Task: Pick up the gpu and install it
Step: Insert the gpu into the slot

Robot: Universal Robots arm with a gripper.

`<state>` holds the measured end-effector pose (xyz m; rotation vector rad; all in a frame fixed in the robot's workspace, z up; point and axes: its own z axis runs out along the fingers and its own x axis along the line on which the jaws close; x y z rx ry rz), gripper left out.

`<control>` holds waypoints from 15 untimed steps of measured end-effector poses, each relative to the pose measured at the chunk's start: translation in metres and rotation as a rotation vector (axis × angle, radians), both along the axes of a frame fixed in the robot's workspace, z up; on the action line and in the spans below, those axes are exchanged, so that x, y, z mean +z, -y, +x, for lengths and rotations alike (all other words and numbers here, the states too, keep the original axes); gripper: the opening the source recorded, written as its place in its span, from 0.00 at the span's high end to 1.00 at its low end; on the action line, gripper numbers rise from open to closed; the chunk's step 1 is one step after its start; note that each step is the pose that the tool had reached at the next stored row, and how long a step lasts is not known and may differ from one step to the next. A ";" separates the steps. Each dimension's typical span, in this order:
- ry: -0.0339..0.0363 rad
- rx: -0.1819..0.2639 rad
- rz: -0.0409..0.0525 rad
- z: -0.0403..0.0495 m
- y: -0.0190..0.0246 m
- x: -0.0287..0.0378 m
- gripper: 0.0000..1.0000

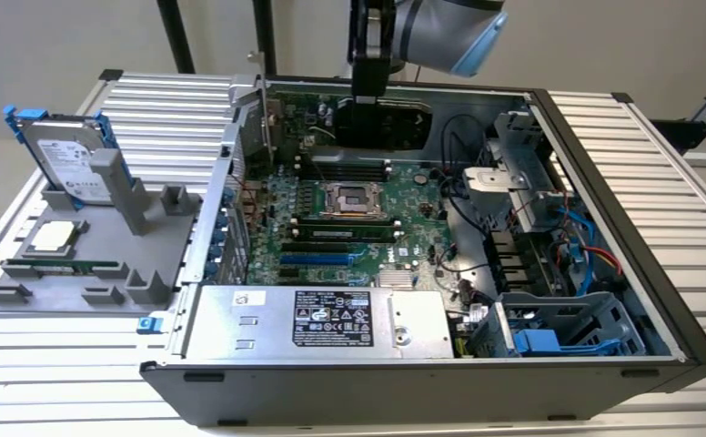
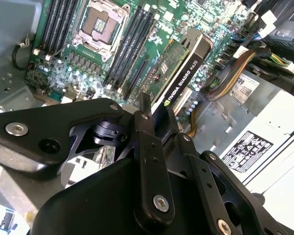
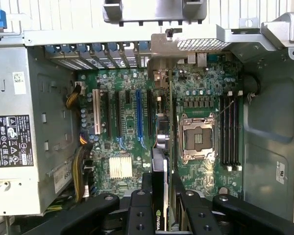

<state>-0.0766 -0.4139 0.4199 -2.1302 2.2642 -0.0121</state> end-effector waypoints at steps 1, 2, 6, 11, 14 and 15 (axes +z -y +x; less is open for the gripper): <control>0.0001 0.000 -0.0005 0.0000 0.0000 -0.0004 1.00; 0.0000 0.000 -0.0013 0.0000 0.0000 -0.0009 1.00; 0.0000 0.000 -0.0058 0.0000 0.0000 -0.0031 1.00; 0.0000 0.000 -0.0128 0.0000 0.0000 -0.0059 1.00; -0.0001 0.000 -0.0161 0.0000 0.0000 -0.0073 1.00; 0.0000 0.000 -0.0171 0.0000 0.0000 -0.0078 1.00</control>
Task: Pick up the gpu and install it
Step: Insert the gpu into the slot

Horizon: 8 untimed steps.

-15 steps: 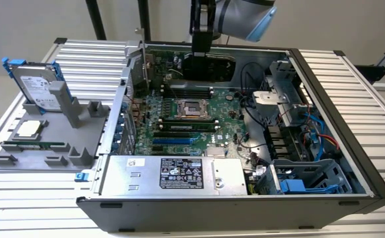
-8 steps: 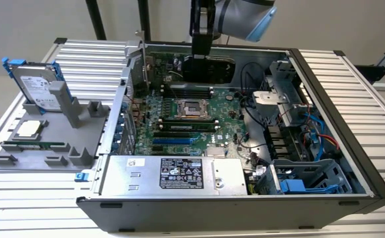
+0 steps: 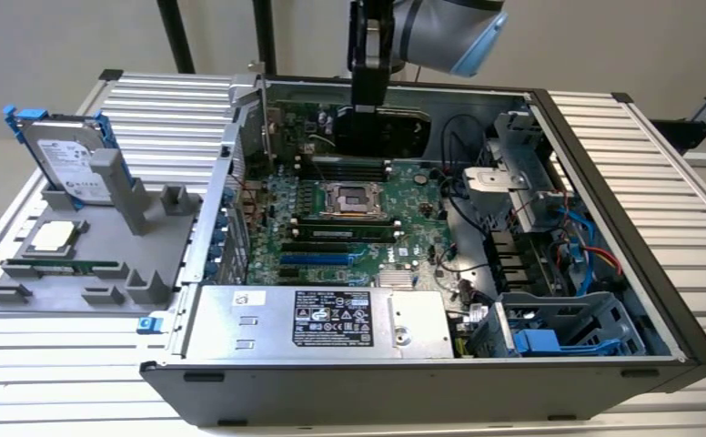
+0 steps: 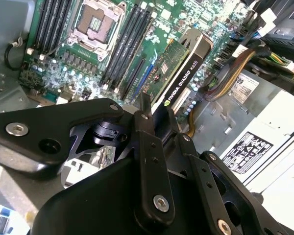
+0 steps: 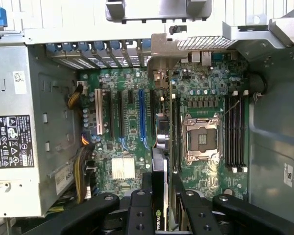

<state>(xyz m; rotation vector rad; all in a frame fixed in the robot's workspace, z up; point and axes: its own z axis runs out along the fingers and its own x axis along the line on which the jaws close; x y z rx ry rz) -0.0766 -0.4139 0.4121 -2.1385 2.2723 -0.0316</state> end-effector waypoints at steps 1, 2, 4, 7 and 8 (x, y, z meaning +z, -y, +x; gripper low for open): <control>0.0000 0.000 -0.0009 0.0000 0.0000 -0.0004 1.00; 0.0000 0.000 -0.0019 0.0000 0.0000 -0.0008 1.00; 0.0000 0.000 -0.0038 0.0000 0.0000 -0.0016 1.00; 0.0000 0.000 -0.0067 0.0000 0.0000 -0.0028 1.00; 0.0000 0.000 -0.0076 0.0000 0.0000 -0.0032 1.00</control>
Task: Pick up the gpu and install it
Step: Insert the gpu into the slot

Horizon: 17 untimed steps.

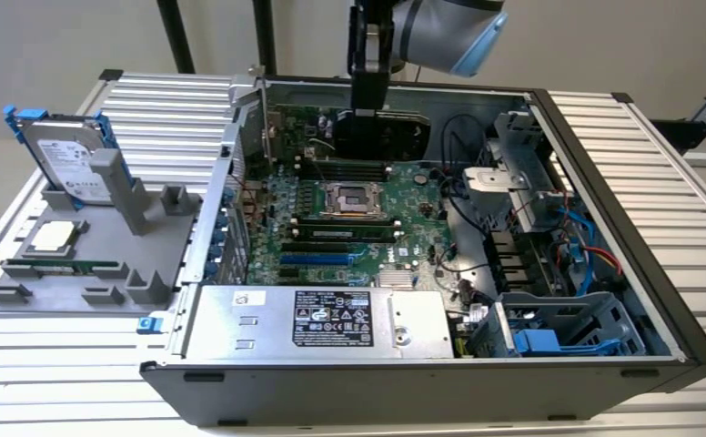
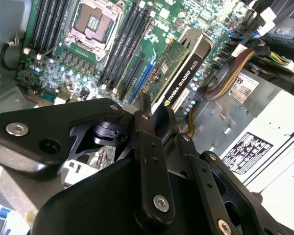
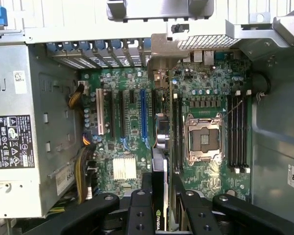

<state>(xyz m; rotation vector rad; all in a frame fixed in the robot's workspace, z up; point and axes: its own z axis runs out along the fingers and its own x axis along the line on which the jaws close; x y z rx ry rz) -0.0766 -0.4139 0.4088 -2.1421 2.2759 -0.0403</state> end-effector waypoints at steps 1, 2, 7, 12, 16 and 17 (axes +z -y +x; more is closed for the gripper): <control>0.0000 0.000 -0.0009 0.0000 0.0000 -0.0004 1.00; 0.0000 0.000 -0.0018 0.0000 0.0000 -0.0007 1.00; 0.0000 0.000 -0.0064 0.0000 0.0000 -0.0025 1.00; -0.0001 0.000 -0.0105 0.0000 0.0000 -0.0041 1.00; -0.0001 0.000 -0.0125 0.0000 -0.0001 -0.0054 1.00; -0.0001 0.000 -0.0131 0.0000 -0.0001 -0.0057 1.00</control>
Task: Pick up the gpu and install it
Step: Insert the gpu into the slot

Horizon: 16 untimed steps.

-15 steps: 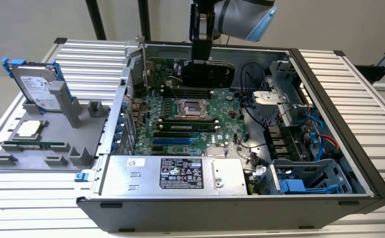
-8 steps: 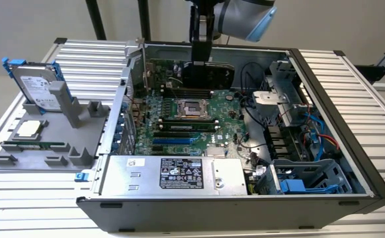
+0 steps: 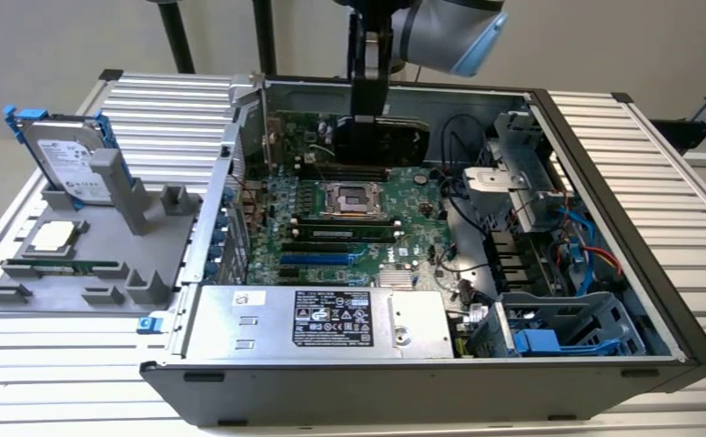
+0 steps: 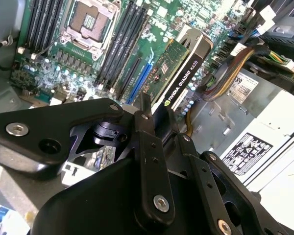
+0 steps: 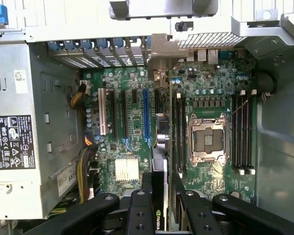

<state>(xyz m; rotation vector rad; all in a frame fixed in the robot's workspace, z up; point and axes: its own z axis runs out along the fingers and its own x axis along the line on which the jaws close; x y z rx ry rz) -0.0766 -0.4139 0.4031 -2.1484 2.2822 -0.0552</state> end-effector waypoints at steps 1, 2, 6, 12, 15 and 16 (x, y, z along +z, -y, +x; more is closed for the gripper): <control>0.0001 0.000 -0.0006 0.0000 0.0000 -0.0004 1.00; 0.0001 0.000 -0.0013 0.0000 0.0001 -0.0008 1.00; 0.0001 0.000 -0.0040 0.0000 0.0000 -0.0021 1.00; 0.0001 0.000 -0.0067 0.0000 0.0001 -0.0037 1.00; 0.0001 0.000 -0.0100 0.0000 0.0001 -0.0079 1.00; 0.0001 0.000 -0.0100 0.0000 0.0000 -0.0081 1.00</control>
